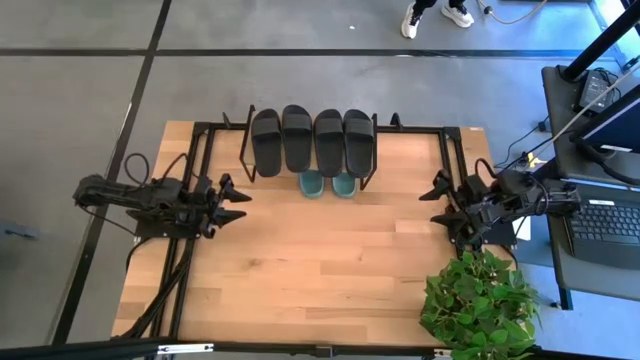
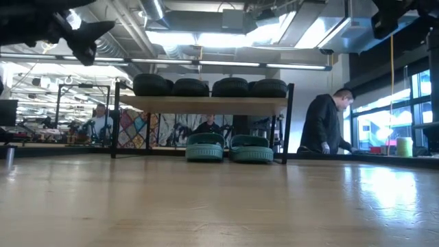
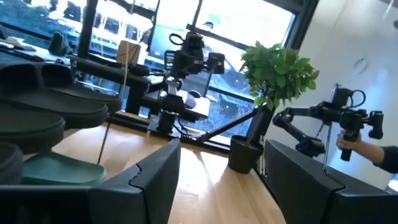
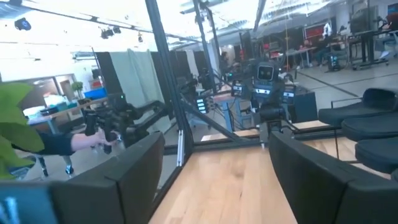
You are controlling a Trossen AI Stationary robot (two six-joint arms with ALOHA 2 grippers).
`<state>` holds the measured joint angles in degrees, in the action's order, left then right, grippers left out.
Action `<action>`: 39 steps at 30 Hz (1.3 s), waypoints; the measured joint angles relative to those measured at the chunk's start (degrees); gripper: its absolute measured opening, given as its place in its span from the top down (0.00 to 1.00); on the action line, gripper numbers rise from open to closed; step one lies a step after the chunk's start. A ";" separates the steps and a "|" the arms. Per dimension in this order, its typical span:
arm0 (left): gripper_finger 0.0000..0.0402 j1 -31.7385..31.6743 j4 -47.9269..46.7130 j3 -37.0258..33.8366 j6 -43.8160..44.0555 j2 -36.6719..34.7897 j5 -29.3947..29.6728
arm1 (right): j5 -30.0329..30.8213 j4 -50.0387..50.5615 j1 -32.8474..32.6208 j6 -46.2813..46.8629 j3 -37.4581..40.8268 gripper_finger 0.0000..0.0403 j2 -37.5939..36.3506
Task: Pick and place slides into the shelf
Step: Return to Home Position
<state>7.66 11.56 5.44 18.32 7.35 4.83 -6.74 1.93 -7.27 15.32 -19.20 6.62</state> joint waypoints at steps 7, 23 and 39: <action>0.44 0.00 -8.04 -0.40 1.04 -5.90 1.20 | 0.40 0.98 0.00 0.80 0.96 0.28 -3.80; 0.44 -0.02 -8.87 -0.45 0.42 -7.23 5.63 | 1.25 3.36 0.00 -2.32 0.96 0.28 -5.67; 0.44 -0.02 -4.88 -4.99 1.00 -7.14 7.29 | 1.20 3.04 0.00 -5.12 0.96 0.28 -5.67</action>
<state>7.64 6.68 0.45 19.32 0.21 12.12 -5.54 4.97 -7.27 10.19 -18.24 0.95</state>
